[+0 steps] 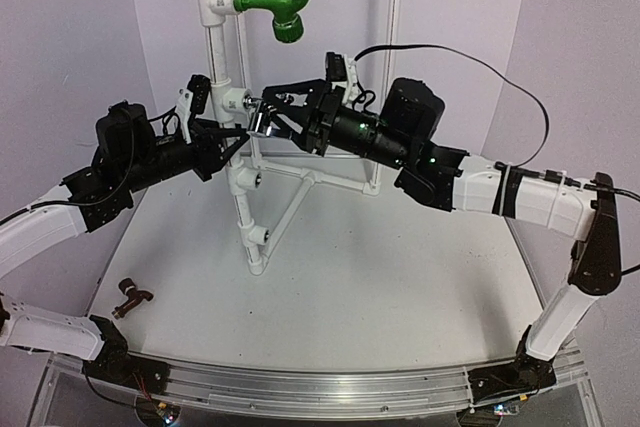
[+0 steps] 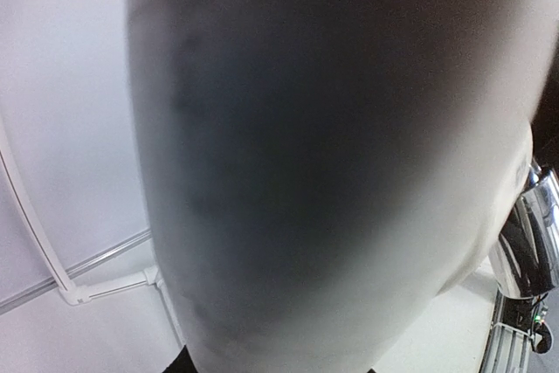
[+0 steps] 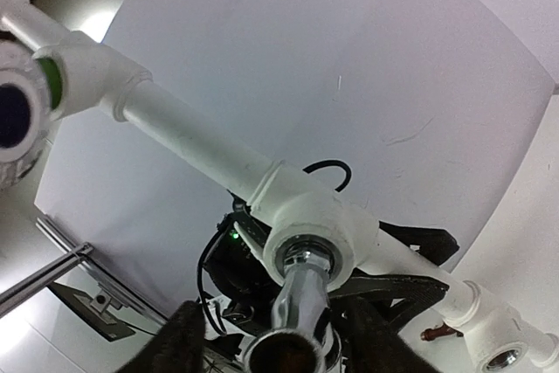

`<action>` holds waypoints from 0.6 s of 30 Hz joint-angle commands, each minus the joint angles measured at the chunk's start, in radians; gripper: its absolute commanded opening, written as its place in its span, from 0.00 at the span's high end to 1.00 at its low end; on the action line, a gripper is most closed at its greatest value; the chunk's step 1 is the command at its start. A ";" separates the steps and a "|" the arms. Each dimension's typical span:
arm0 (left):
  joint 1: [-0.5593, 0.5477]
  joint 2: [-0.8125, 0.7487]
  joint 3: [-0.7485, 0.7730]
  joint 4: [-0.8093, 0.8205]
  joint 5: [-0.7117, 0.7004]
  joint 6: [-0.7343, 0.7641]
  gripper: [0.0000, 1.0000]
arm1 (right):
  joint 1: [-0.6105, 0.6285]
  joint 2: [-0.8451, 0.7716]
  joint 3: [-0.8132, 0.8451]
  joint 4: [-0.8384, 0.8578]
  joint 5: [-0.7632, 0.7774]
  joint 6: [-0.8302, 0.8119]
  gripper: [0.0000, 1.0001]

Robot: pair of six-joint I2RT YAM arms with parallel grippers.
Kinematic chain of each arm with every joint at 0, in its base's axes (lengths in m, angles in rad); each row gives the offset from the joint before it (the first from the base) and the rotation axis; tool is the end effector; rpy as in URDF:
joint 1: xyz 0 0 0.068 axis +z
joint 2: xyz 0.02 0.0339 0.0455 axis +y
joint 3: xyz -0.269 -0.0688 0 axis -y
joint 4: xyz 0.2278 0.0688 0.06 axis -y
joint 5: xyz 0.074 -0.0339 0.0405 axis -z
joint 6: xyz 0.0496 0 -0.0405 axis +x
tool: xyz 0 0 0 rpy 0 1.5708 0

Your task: Install the water faucets

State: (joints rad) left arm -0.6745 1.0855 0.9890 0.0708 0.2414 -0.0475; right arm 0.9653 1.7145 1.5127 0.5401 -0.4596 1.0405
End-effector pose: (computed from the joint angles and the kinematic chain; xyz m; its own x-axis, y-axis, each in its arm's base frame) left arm 0.1872 -0.1649 0.3861 -0.0577 -0.0129 -0.9983 0.7912 0.6092 -0.0536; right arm 0.2127 0.3459 0.4322 -0.7456 0.2813 -0.6041 -0.6561 -0.1514 0.7393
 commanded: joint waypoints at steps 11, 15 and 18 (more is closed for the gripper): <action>-0.005 0.002 -0.024 -0.203 0.030 -0.193 1.00 | -0.003 -0.244 -0.125 -0.214 0.069 -1.170 0.09; -0.006 0.003 -0.024 -0.203 0.024 -0.192 1.00 | 0.006 -0.264 -0.139 -0.270 -0.067 -1.560 0.02; -0.006 0.008 -0.022 -0.203 0.022 -0.189 1.00 | 0.010 -0.268 -0.148 -0.279 -0.135 -1.772 0.02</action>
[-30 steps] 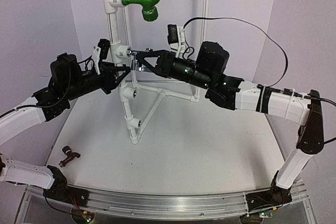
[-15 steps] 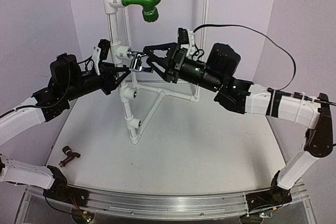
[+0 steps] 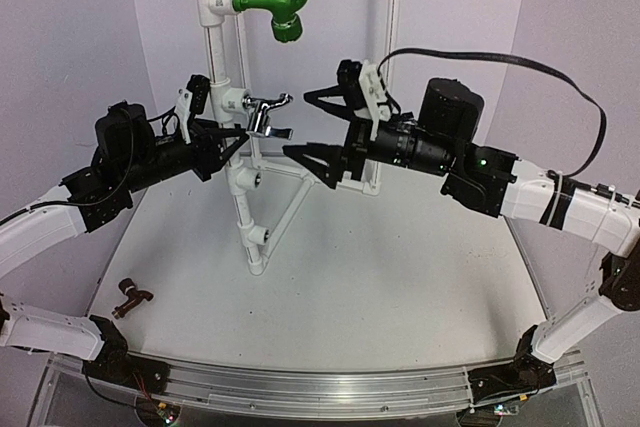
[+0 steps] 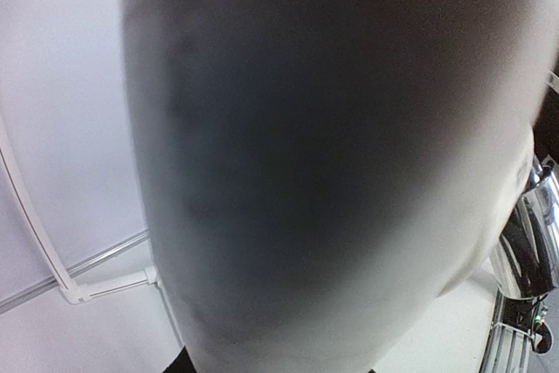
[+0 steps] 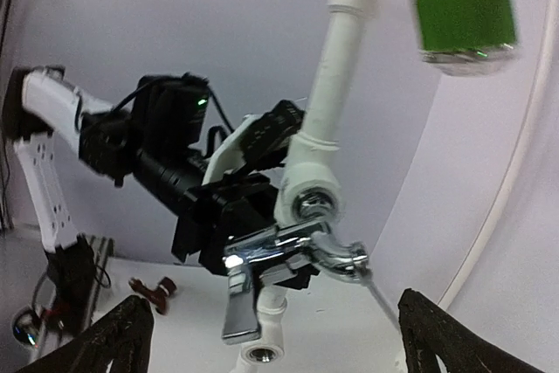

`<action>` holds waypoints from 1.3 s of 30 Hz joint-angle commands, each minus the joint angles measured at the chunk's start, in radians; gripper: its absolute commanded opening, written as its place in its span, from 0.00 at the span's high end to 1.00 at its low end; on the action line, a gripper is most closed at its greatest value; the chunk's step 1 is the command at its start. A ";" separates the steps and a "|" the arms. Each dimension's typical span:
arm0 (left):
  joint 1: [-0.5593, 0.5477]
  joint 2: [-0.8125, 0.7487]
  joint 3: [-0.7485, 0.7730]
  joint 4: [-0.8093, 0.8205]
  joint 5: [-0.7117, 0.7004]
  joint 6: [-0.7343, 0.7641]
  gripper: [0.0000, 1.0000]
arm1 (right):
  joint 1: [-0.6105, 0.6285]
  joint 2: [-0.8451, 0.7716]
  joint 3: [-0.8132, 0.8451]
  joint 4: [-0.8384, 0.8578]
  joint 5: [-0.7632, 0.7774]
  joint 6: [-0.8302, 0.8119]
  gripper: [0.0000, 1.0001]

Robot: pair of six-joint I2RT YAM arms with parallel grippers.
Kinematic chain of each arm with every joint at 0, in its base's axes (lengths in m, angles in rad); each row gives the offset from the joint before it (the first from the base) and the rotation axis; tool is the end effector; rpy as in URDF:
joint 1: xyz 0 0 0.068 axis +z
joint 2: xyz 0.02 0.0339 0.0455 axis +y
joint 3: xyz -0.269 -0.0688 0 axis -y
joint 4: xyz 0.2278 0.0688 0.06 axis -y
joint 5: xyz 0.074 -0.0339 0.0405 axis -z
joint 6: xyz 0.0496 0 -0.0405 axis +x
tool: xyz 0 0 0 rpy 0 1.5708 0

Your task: Install the water faucets

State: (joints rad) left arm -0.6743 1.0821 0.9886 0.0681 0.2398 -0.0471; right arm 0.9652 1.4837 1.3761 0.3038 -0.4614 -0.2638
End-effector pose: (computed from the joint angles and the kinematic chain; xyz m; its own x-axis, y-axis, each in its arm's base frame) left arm 0.1866 -0.1642 0.3864 -0.0571 -0.0129 -0.9983 0.7901 0.6106 -0.0531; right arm 0.1786 0.2968 0.4398 0.3639 0.1154 -0.9243 -0.9218 0.1873 -0.3395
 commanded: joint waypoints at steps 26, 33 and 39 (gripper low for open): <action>-0.006 0.002 -0.018 -0.217 0.010 -0.183 1.00 | 0.067 0.198 0.184 0.120 0.183 -0.936 0.15; -0.005 0.013 -0.014 -0.217 0.019 -0.182 1.00 | 0.073 0.222 0.225 0.093 0.232 -0.927 0.40; -0.006 0.013 -0.012 -0.217 0.022 -0.186 1.00 | 0.085 0.220 0.241 0.061 0.242 -0.856 0.60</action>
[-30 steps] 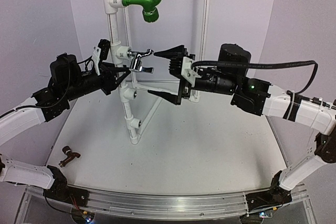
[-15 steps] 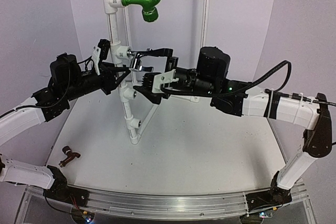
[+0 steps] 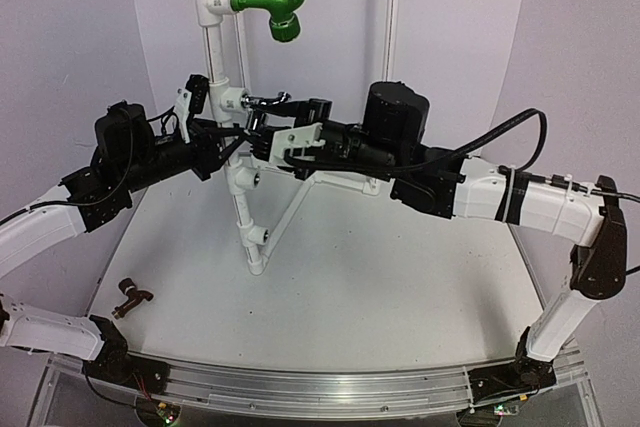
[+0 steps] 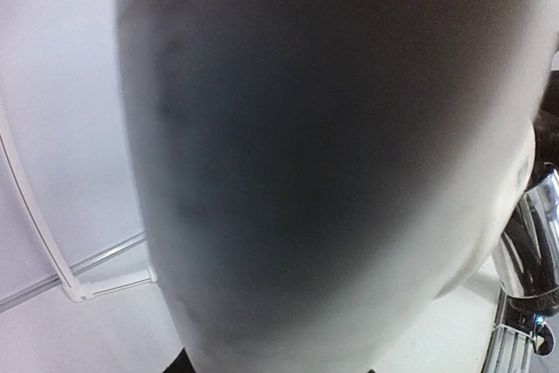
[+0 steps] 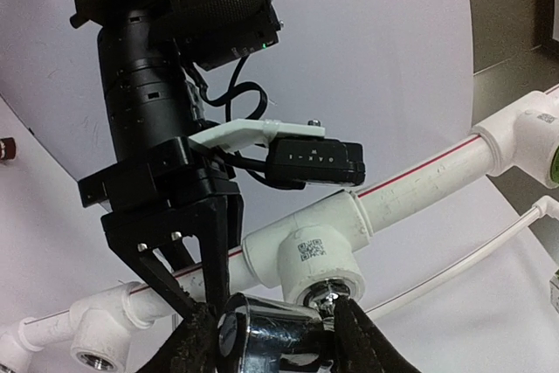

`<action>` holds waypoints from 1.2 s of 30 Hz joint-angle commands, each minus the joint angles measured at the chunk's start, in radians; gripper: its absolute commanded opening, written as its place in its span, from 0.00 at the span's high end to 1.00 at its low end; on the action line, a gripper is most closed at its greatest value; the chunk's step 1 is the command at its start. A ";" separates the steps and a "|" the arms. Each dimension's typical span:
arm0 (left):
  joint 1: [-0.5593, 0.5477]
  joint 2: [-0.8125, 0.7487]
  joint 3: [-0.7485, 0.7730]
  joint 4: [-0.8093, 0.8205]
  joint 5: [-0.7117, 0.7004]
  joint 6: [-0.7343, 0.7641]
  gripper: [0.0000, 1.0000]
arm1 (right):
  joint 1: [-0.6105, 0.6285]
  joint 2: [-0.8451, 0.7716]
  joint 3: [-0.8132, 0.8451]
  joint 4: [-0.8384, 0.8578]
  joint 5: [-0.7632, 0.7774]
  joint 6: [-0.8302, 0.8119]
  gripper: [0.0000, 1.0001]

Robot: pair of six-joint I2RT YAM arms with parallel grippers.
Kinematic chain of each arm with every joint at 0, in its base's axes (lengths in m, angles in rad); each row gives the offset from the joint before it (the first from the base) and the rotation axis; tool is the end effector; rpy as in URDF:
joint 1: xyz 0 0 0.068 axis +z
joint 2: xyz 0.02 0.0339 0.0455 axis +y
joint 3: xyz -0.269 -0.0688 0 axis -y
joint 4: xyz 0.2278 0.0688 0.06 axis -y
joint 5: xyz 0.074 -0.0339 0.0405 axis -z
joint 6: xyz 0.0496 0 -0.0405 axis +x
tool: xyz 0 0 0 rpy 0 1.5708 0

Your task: Install the water faucets

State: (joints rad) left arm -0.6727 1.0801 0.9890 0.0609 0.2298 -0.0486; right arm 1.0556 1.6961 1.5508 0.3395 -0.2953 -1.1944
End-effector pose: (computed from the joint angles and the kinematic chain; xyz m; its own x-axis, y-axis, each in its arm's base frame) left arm 0.1868 -0.1632 0.3861 -0.0617 -0.0113 -0.9980 0.7827 0.6199 -0.0554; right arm 0.1879 0.3612 0.4302 0.9400 -0.1456 -0.3084 -0.2693 0.2381 -0.9332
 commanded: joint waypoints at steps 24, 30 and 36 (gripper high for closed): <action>-0.008 0.007 -0.021 -0.210 0.033 -0.192 1.00 | -0.016 0.012 0.297 -0.208 0.223 1.472 0.84; -0.008 0.003 -0.027 -0.210 0.033 -0.195 1.00 | -0.014 -0.059 0.169 -0.152 0.000 1.077 0.29; -0.007 0.001 -0.030 -0.210 0.034 -0.195 1.00 | -0.015 -0.106 0.047 -0.097 -0.023 0.840 0.02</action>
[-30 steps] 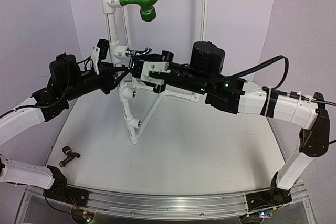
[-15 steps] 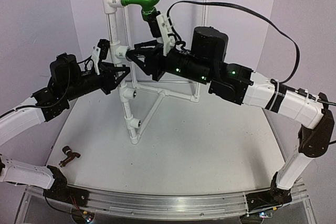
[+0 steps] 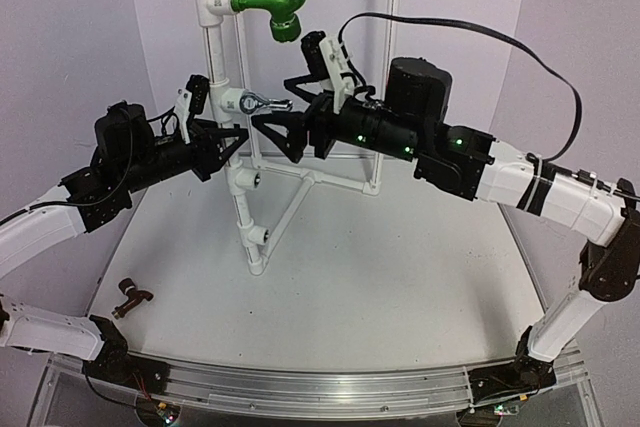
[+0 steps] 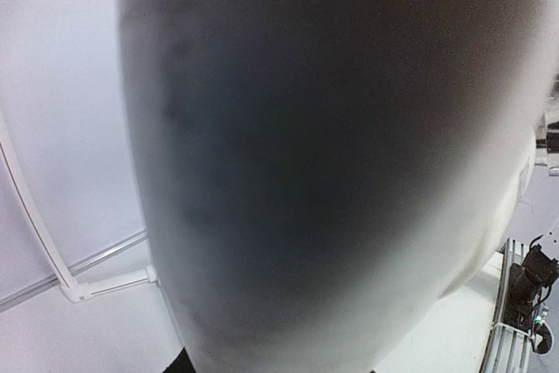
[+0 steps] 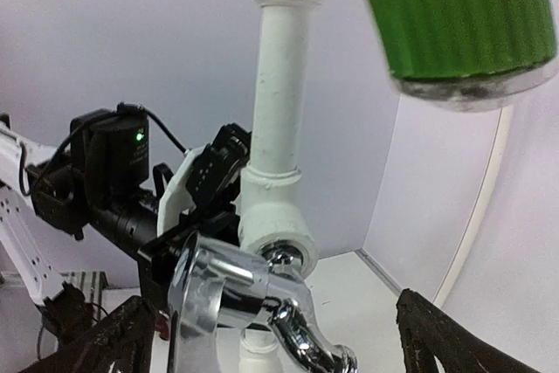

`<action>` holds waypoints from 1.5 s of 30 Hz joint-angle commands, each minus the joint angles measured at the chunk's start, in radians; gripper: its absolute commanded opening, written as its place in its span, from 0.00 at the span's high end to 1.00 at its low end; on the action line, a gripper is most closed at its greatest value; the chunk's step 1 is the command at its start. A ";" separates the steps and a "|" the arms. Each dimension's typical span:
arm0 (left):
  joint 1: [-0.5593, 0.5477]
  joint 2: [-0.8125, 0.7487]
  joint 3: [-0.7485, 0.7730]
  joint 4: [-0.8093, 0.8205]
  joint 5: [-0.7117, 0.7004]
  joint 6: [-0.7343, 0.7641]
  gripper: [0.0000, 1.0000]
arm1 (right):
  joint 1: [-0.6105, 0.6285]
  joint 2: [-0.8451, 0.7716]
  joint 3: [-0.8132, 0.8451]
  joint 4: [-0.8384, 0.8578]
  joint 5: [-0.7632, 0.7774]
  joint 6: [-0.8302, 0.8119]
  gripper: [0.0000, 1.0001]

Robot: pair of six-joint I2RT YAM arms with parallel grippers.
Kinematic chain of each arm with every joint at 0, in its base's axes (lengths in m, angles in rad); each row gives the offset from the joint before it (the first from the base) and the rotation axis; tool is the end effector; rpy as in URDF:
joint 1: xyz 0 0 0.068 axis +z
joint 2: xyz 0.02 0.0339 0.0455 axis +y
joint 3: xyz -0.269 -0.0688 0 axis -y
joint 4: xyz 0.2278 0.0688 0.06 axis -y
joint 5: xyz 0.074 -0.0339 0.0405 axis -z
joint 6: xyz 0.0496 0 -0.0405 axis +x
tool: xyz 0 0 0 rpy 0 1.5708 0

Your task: Install the water faucets

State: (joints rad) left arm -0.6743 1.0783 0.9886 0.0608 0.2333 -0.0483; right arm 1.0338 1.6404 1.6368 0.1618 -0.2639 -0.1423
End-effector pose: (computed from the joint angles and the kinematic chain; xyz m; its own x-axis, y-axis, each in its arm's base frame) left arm 0.1860 -0.1633 0.3864 -0.0606 -0.0117 -0.9981 0.7859 0.6159 -0.0549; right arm 0.1869 0.3392 0.4602 0.2161 0.0953 -0.9717 -0.9401 0.2890 -0.1807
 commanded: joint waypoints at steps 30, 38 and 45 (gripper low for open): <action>-0.005 0.009 -0.028 -0.210 0.029 -0.192 1.00 | 0.006 0.048 -0.064 0.374 0.199 0.512 1.00; -0.005 0.014 -0.035 -0.208 0.004 -0.206 1.00 | 0.005 0.017 -0.093 0.343 0.184 0.431 0.63; -0.004 0.045 -0.017 -0.207 -0.039 -0.227 1.00 | 0.006 -0.138 -0.270 0.302 0.227 0.207 0.11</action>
State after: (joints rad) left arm -0.6715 1.0721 0.9874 0.0507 0.2128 -0.0494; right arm 1.0367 1.6289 1.4340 0.4494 -0.0798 0.2063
